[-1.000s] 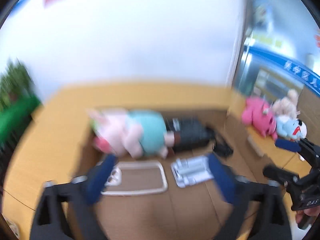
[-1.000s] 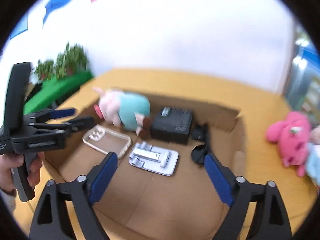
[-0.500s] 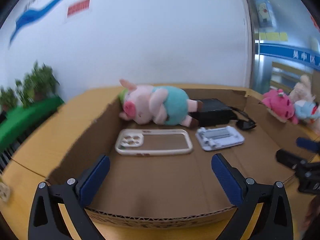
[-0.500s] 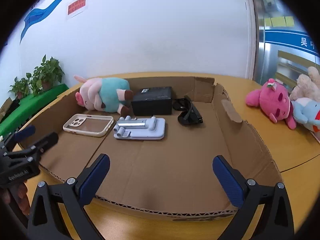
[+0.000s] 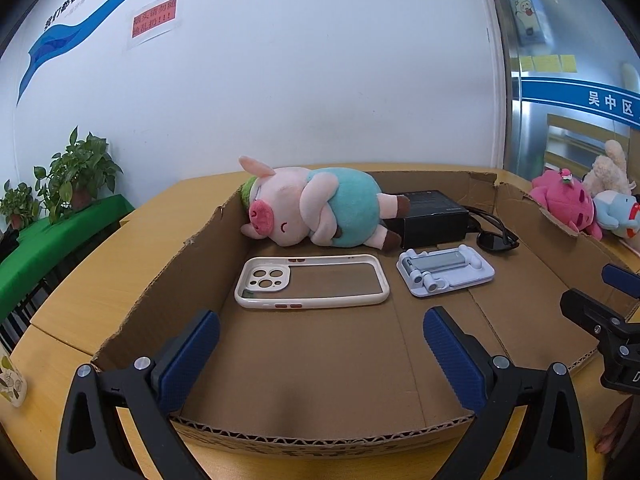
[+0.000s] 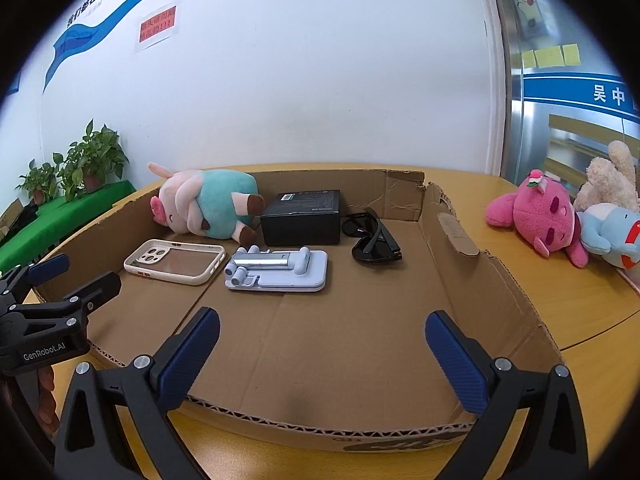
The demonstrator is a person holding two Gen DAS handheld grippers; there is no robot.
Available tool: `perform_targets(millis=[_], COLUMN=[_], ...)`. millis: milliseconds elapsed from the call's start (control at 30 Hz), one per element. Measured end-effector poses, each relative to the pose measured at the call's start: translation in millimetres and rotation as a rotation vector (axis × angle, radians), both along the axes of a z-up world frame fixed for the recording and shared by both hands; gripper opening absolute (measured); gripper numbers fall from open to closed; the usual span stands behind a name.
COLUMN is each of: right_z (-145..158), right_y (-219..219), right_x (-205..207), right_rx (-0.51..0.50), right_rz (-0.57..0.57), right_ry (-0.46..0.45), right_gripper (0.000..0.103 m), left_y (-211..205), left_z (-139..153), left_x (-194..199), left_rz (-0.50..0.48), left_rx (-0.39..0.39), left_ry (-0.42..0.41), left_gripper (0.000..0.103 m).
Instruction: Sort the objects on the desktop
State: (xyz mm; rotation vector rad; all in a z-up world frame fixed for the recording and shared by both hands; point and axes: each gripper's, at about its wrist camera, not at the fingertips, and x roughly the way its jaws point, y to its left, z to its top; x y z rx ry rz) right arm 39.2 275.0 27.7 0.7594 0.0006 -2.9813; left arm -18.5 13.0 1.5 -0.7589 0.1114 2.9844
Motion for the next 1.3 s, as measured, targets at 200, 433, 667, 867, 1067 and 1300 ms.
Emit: perform_targets(millis=[200,433,667,867,1067,1300], right_z=[0.4,0.4,0.3,0.2,0.7,0.6], right_y=[-0.1,-0.3,-0.1,0.0,0.2,0.1], right_x=[0.3,0.3,0.3,0.3,0.4,0.4], right_rx=[0.000,-0.001,-0.001,-0.001,-0.001,-0.001], right_rz=[0.000,0.000,0.000,0.000,0.000,0.000], right_ry=[0.000,0.000,0.000,0.000,0.000,0.000], right_gripper=[0.103,0.103,0.103,0.103,0.103,0.103], left_y=[0.5,1.2,1.2,1.4,1.8,1.1], left_z=[0.9,0.7,0.5,0.5,0.5,0.4], left_x=[-0.8,-0.9,-0.9,-1.2,-1.0,-1.1], left_rz=[-0.015,-0.016,-0.015,-0.016,-0.016,-0.016], left_rx=[0.003,0.003,0.003,0.003,0.003,0.003], left_ry=[-0.003,-0.003,-0.003,-0.003,-0.003,-0.004], left_gripper=[0.103,0.103,0.103,0.103,0.103,0.103])
